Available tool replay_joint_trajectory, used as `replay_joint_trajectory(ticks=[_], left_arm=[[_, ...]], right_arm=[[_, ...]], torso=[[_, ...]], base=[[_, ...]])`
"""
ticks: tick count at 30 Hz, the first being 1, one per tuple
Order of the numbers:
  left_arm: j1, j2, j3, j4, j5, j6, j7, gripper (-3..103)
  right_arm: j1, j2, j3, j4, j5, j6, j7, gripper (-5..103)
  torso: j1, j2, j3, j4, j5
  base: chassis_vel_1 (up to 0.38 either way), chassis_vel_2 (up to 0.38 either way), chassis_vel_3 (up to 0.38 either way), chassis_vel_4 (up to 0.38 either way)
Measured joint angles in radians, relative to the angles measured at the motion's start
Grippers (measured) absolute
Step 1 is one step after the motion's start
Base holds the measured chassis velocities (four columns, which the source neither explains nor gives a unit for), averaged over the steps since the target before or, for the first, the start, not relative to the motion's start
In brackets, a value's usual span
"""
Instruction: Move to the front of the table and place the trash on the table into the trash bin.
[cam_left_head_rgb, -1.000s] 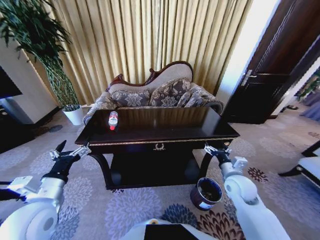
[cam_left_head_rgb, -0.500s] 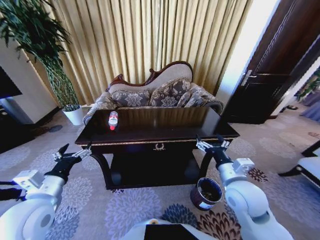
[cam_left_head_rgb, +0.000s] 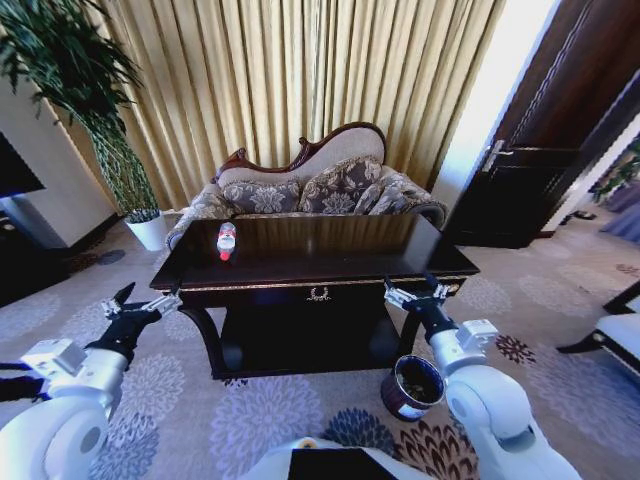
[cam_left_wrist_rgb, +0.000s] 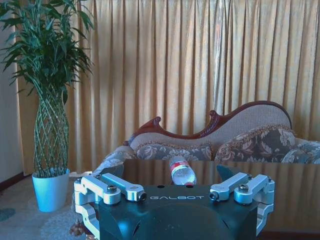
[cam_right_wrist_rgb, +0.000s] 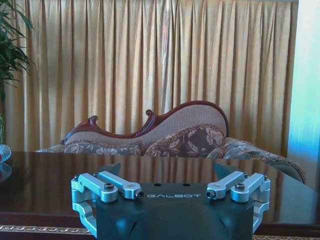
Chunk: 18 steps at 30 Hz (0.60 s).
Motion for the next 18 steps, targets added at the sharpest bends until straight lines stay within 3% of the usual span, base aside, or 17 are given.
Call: replay_joint_trajectory(ticks=[18], left_arm=[[0.002, 0.001, -0.003, 0.0, 0.013, -0.011, 0.015, 100]], right_arm=[[0.002, 0.002, -0.039, -0.007, -0.006, 0.01, -0.007, 100]], torso=[[0.0, 0.0, 0.0, 0.0, 0.0]], base=[[0.0, 0.0, 0.0, 0.0]])
